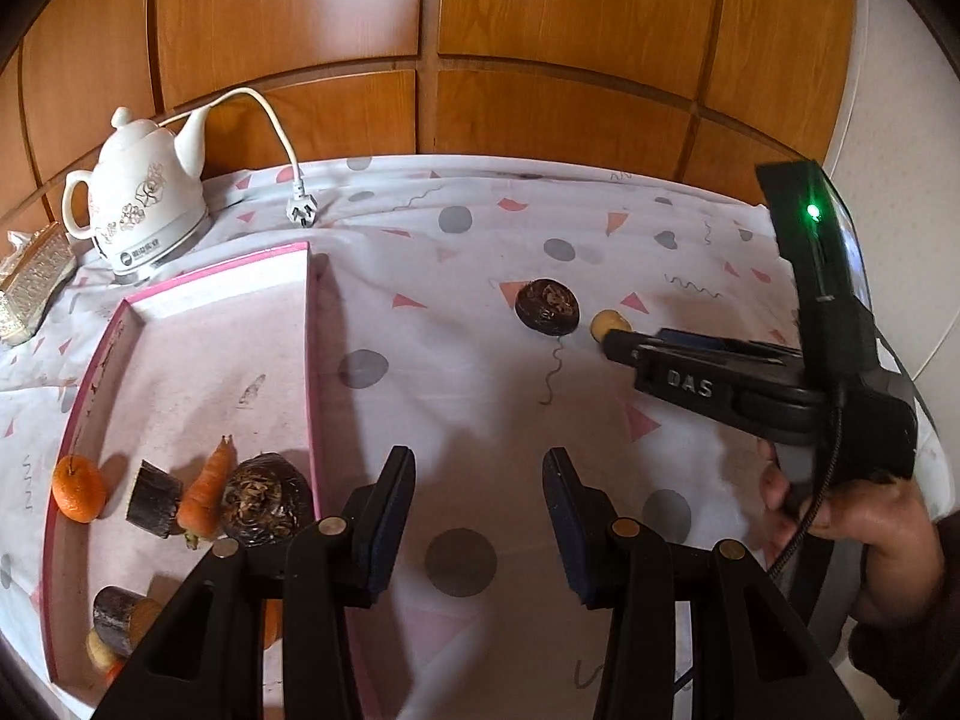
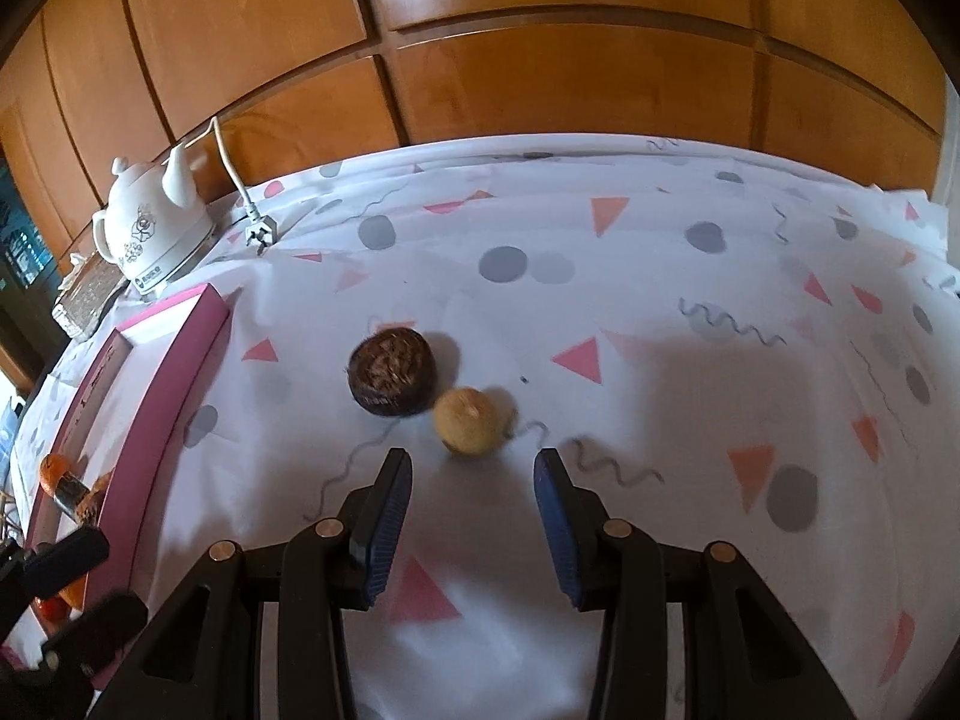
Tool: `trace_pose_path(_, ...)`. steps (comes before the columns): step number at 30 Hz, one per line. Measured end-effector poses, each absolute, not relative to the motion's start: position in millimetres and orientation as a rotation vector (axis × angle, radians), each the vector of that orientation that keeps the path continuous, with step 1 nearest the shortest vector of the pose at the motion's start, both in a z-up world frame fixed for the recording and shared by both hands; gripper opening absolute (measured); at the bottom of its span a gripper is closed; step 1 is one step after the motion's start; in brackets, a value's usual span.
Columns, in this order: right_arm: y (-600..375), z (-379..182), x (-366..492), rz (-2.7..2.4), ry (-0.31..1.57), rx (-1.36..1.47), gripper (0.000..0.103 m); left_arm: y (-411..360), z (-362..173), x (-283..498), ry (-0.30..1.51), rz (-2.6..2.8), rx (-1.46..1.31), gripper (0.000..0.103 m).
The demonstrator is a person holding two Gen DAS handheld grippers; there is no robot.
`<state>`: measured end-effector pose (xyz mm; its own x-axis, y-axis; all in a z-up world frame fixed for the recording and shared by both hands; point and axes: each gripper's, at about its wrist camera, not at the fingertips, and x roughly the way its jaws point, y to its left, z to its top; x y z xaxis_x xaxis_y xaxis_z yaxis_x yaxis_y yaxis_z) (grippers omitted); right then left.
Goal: Organize fruits
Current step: 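Withdraw both grippers toward the dark round fruit and tan potato, then grasp the small tan potato with the right gripper, then grasp the dark brown round fruit with the left gripper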
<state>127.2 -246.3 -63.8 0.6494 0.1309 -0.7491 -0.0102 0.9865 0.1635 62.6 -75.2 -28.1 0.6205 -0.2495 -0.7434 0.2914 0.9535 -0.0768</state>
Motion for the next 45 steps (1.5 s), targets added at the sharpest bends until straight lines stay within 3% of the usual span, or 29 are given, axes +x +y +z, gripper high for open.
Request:
trace_pose_path(7,-234,-70,146,0.068,0.864,0.064,0.042,-80,-32,72,0.863,-0.316,0.044,0.046)
trace_pose_path(8,-234,-71,148,0.072,0.873,0.061,0.038,-81,-34,73,0.868,-0.316,0.039,0.046)
trace_pose_path(9,-233,-73,150,0.077,0.88,0.057,0.026,-82,-35,75,0.875,-0.317,0.033,0.046)
trace_pose_path(25,-278,-76,111,-0.099,0.856,0.119,0.026,-123,-50,124,0.896,-0.3,0.016,0.046)
trace_pose_path(32,-280,-79,111,-0.087,0.841,0.143,0.026,-146,-54,157,0.886,-0.274,0.023,0.054)
trace_pose_path(45,-281,-80,109,-0.079,0.834,0.158,0.026,-173,-75,198,0.916,-0.259,0.041,0.053)
